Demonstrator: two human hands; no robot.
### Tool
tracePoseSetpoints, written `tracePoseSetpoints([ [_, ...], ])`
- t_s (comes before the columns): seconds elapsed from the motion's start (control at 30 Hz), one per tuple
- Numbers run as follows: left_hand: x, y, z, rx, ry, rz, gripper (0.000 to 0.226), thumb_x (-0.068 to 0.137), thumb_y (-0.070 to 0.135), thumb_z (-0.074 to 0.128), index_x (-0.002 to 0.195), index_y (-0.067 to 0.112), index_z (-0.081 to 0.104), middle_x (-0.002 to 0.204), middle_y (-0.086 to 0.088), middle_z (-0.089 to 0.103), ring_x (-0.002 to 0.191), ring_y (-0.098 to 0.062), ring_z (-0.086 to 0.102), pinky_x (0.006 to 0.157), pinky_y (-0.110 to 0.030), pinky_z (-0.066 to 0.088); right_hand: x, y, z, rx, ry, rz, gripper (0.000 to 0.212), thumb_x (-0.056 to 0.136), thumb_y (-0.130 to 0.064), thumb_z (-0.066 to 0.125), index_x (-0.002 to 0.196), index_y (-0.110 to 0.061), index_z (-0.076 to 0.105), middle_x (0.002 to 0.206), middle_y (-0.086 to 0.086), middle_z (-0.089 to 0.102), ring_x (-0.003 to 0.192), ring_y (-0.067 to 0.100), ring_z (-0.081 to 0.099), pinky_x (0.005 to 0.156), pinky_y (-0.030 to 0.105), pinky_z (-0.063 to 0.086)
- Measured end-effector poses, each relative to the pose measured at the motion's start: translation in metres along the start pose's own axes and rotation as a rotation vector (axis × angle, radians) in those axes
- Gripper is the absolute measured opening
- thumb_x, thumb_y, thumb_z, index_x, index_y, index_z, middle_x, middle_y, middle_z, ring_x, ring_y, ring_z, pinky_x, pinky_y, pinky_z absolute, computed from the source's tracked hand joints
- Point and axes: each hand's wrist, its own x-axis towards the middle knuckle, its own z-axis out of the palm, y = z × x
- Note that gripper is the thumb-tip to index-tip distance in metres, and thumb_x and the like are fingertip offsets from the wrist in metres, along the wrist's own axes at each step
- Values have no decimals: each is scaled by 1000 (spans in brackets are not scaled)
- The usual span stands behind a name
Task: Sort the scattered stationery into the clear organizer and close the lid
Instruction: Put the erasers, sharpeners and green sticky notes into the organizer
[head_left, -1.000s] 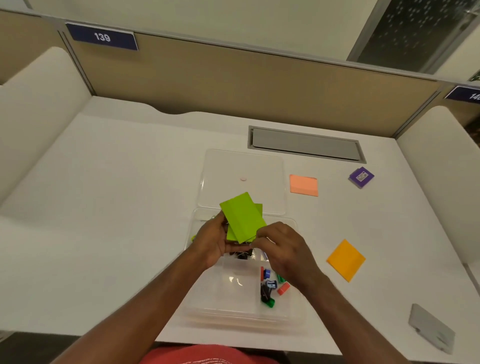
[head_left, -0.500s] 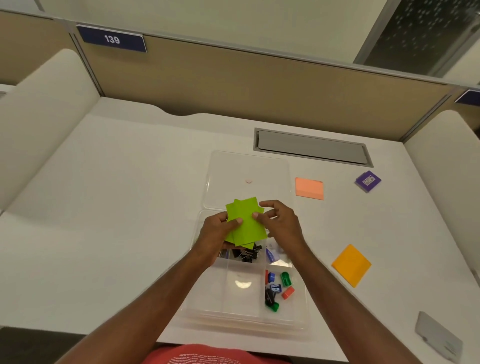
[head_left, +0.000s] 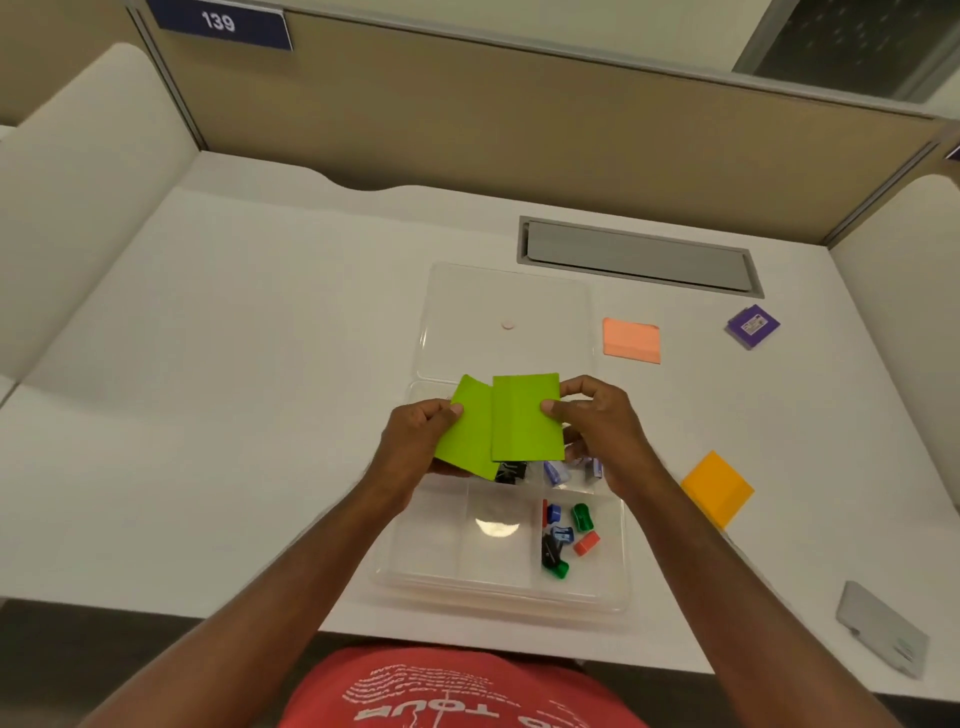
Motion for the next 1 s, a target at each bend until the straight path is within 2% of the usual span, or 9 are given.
tracePoseSetpoints([
  [0.13,-6,-1,-21,36,136,35,13,96,19,63,86,13,69,86,-9,65,74,-24,68,52,-38,59,-15,13,-16,-106,-16,87,18,82,-3,75,97,-6,64,71,13,71,49,22,63,39,25,48],
  [0.27,-11,-5,-37,93,193,78,12,97,21,61,88,14,67,78,-10,63,52,-22,61,37,-26,47,-29,31,-14,-339,-125,176,22,79,0,76,96,-1,63,61,8,69,46,18,65,36,22,43],
  [0.4,-16,-10,-38,121,154,94,17,97,19,60,82,16,67,66,-5,62,43,-19,59,35,-23,43,-39,41,6,-465,-180,245,25,77,-7,78,94,-13,61,70,18,72,63,36,71,52,39,56],
  [0.47,-18,-13,-35,141,147,91,19,97,17,61,79,19,68,69,-2,62,49,-16,61,36,-25,46,-43,44,19,-507,-211,264,26,79,-11,78,97,-17,60,65,13,72,56,28,70,45,28,51],
  [0.57,-20,-16,-30,167,107,83,19,96,18,62,79,20,70,78,-6,64,57,-19,64,39,-26,49,-46,47,31,-642,-179,180,12,84,-20,73,92,-21,64,69,1,73,45,11,65,35,17,41],
  [0.67,-23,-19,-26,204,32,100,19,95,18,64,79,20,73,77,-6,68,55,-17,66,38,-27,50,-43,39,25,-803,-38,-3,5,84,-30,68,79,-28,67,74,-8,70,61,12,69,58,26,53],
  [0.73,-27,-23,-22,296,-26,127,18,95,17,65,79,18,74,70,-4,69,52,-16,65,38,-26,49,-38,34,15,-824,14,-37,7,85,-35,67,78,-31,66,77,-9,69,71,15,69,71,30,53],
  [0.9,-33,-34,-5,683,-136,226,12,93,23,68,91,14,76,69,4,71,49,0,58,43,-22,46,-35,35,0,-789,28,-50,12,83,-41,64,83,-30,70,80,-7,71,78,14,67,77,32,53],
  [1.0,-33,-35,0,738,-49,257,13,92,23,67,91,14,76,69,14,67,55,8,57,54,-23,46,-40,40,5,-867,-34,-73,13,88,-35,63,86,-28,74,65,-12,66,72,10,67,75,30,53],
])
